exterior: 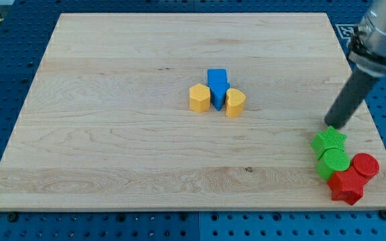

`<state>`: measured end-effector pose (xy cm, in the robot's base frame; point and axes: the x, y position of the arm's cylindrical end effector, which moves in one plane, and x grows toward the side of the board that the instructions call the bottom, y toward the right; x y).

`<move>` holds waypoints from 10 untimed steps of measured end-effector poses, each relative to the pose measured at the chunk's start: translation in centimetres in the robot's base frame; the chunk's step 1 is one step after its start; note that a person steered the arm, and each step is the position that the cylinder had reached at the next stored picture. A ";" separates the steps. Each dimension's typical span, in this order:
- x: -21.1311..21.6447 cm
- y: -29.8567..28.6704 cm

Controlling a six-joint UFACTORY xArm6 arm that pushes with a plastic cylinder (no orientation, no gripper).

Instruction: Move the yellow blocks and blue blocks towards the center

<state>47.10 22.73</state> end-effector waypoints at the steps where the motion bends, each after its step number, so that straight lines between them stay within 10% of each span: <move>1: -4.7 -3.5; 10: -3.1 -18.1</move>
<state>44.03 4.62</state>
